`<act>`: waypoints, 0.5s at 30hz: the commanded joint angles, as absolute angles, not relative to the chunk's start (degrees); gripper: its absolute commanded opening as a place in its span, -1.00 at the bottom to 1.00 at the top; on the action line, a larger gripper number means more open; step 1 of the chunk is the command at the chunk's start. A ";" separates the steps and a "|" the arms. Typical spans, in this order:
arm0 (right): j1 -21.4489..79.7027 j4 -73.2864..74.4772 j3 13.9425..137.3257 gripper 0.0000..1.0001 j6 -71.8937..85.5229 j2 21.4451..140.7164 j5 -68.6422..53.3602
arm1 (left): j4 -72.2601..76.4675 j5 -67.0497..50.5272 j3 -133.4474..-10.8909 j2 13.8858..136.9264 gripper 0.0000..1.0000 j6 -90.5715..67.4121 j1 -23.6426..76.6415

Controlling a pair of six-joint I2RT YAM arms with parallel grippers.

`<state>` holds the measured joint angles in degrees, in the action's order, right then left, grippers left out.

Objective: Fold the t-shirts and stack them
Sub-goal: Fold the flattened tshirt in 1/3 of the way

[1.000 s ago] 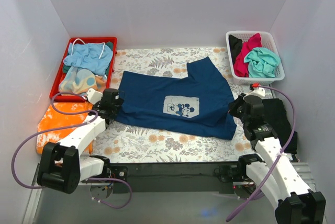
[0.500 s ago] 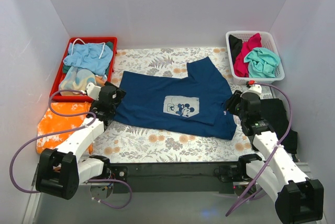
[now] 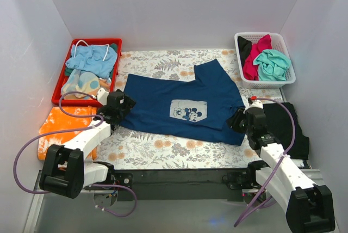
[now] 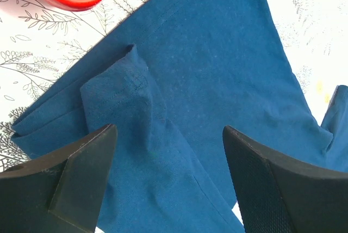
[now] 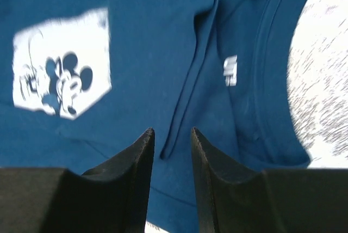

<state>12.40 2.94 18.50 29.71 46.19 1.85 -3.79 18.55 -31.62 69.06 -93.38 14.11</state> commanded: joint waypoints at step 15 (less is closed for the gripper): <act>13.27 -7.38 11.07 -0.24 35.60 49.65 -8.26 | -5.10 20.92 -31.38 66.18 0.54 -91.85 14.24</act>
<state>12.88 -2.26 10.79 34.79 47.75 -6.87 -4.36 19.16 -31.59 67.92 -92.75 14.11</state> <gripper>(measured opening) 0.382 0.769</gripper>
